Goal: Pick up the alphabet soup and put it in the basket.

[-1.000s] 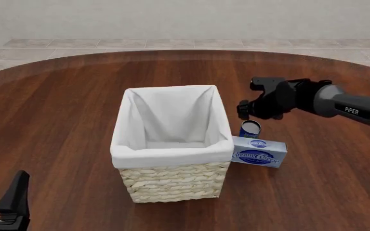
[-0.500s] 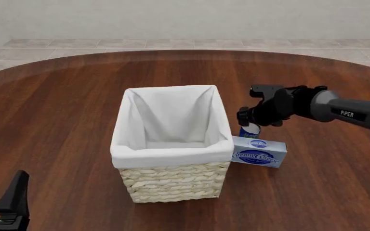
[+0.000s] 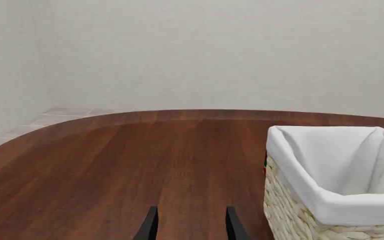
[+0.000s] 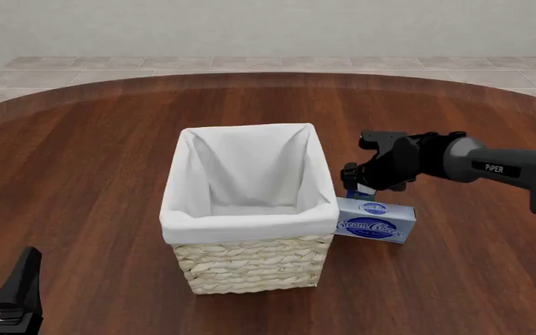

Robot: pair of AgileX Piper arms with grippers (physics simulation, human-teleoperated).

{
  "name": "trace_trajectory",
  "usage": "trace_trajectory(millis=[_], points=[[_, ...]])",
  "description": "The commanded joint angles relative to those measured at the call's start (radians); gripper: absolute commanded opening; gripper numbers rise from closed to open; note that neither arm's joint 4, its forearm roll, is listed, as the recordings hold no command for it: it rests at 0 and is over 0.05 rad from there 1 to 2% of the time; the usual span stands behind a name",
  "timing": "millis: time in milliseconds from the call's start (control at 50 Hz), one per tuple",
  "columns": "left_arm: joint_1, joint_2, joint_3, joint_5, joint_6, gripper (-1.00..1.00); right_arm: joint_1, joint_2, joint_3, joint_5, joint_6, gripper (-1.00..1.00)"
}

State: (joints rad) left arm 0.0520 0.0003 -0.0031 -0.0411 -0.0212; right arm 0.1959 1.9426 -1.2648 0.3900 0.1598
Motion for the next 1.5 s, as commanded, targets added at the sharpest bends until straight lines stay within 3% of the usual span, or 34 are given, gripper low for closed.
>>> trace_trajectory(millis=[20,360,380,1300,1500], points=[[0.0,0.0,0.0,0.001,0.0,1.0,0.003,0.009,0.007,-0.009,0.011,1.0],[0.0,0.0,0.0,0.001,0.001,1.0,0.014,0.023,0.033,-0.027,0.032,1.0],[0.0,0.0,0.0,0.001,0.001,1.0,0.002,0.023,0.027,-0.02,0.008,-1.0],[0.001,0.0,0.0,0.001,0.0,1.0,-0.01,-0.015,0.018,-0.032,-0.082,-1.0],[0.001,0.0,0.0,0.0,-0.001,1.0,-0.009,-0.044,0.015,-0.045,-0.123,-1.0]])
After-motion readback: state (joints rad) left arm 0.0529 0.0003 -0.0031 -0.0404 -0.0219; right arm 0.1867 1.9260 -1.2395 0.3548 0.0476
